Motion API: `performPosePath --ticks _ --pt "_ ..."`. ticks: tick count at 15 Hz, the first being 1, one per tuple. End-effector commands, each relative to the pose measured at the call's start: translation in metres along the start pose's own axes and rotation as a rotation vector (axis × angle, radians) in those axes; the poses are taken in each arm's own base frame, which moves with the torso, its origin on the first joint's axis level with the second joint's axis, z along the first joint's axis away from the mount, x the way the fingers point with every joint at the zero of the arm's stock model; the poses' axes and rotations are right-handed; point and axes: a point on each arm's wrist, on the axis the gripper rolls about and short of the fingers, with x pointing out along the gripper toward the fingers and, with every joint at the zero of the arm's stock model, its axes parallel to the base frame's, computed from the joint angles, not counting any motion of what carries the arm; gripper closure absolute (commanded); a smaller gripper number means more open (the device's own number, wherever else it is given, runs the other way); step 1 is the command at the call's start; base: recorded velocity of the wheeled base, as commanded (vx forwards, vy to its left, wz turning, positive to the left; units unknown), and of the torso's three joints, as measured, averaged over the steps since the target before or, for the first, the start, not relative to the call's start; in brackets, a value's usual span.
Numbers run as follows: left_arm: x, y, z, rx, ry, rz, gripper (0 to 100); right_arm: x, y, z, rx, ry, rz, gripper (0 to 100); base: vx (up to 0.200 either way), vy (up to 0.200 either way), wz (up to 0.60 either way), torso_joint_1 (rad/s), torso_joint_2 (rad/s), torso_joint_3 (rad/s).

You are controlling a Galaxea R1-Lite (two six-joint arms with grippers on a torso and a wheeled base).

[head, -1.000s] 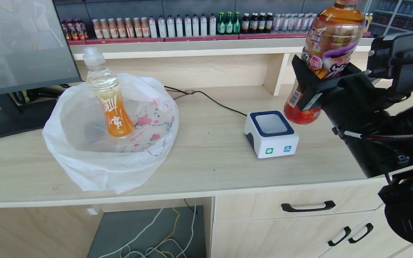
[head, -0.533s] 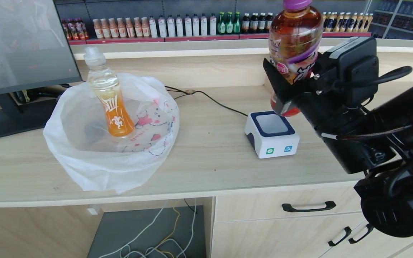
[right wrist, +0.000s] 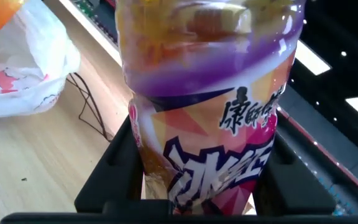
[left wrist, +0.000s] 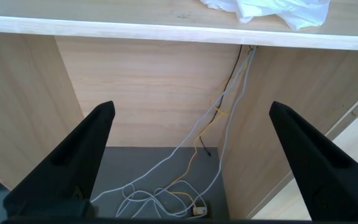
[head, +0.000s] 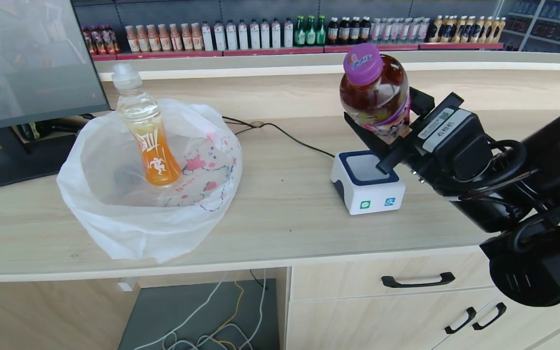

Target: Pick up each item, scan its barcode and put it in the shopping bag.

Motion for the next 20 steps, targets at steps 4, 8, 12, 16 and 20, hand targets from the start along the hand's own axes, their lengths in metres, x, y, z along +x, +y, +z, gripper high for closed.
performPosePath --ticks 4,8,12,16,20 --pt "0.0 0.0 0.0 0.0 0.0 0.001 0 -0.009 -0.012 -0.023 -0.071 -0.045 0.074 100 0.0 0.0 0.0 0.0 0.0 0.0" --pt "0.0 0.0 0.0 0.0 0.0 0.001 0 -0.013 -0.004 -0.039 -0.062 -0.093 0.173 100 0.0 0.0 0.0 0.0 0.0 0.0" --pt "0.0 0.0 0.0 0.0 0.0 0.001 0 -0.015 -0.006 -0.048 -0.091 -0.101 0.193 100 0.0 0.0 0.0 0.0 0.0 0.0" --pt "0.0 0.0 0.0 0.0 0.0 0.001 0 -0.019 0.004 -0.055 -0.096 -0.108 0.238 100 0.0 0.0 0.0 0.0 0.0 0.0" --pt "0.0 0.0 0.0 0.0 0.0 0.001 0 -0.02 0.004 -0.062 -0.1 -0.094 0.24 100 0.0 0.0 0.0 0.0 0.0 0.0"
